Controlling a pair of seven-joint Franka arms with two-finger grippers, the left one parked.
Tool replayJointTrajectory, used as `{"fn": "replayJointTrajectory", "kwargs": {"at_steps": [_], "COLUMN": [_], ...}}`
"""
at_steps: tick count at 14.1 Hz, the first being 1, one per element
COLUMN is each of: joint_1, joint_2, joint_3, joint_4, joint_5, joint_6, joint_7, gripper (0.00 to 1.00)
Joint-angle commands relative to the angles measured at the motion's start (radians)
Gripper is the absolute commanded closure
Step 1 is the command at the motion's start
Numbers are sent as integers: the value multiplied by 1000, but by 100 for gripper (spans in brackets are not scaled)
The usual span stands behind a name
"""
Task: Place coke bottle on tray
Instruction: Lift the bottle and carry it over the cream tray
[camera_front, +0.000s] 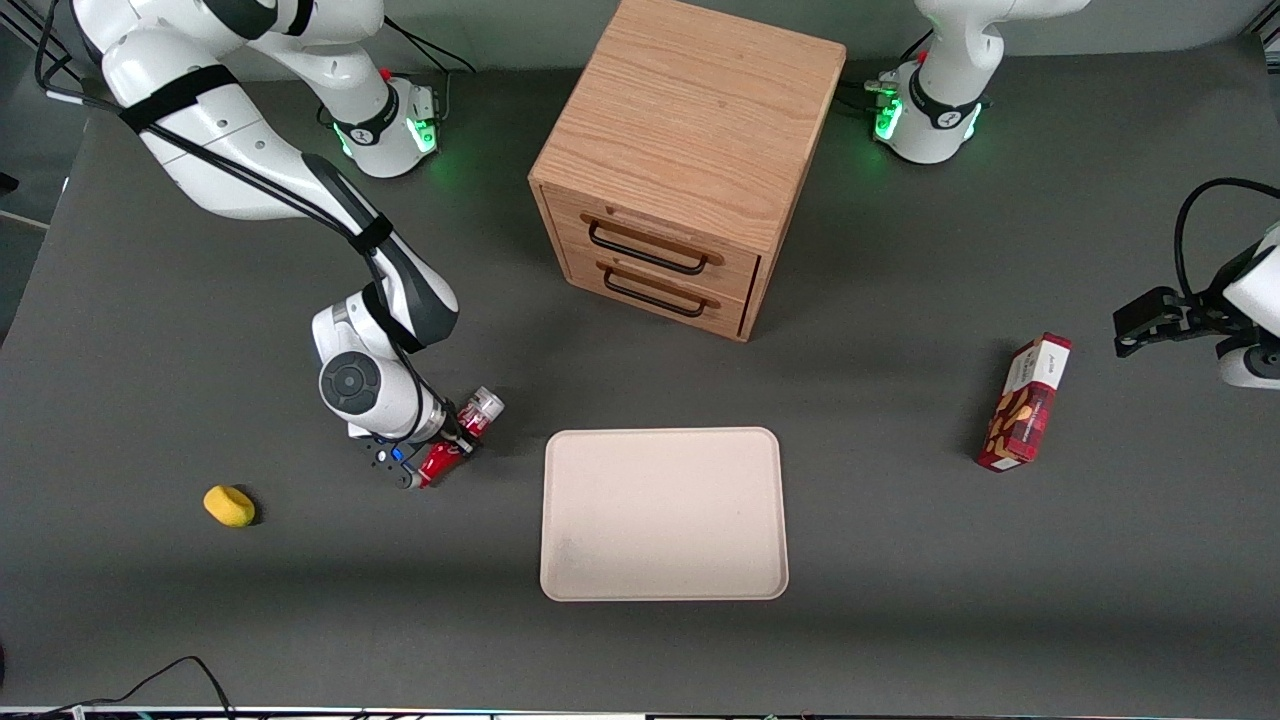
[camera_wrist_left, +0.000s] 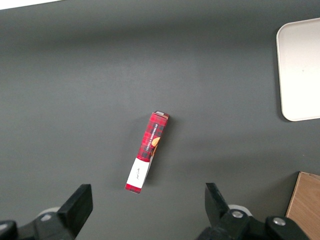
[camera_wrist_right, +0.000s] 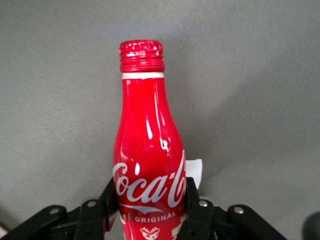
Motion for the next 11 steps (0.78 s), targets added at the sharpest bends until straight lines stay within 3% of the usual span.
{"fn": "replayJointTrajectory", "kwargs": {"at_steps": [1,5,8,11], "joint_1": [15,31,73,154], "joint_2": [-23,0,45,140], "joint_3": [12,35,35,38], "joint_4": [124,354,537,725], "joint_5": [-9,-6,-3,13], "joint_6": [-137,-339,-456,-487], "joint_7": [-76,-200,-485,-527], "gripper": [100,100,100,100]}}
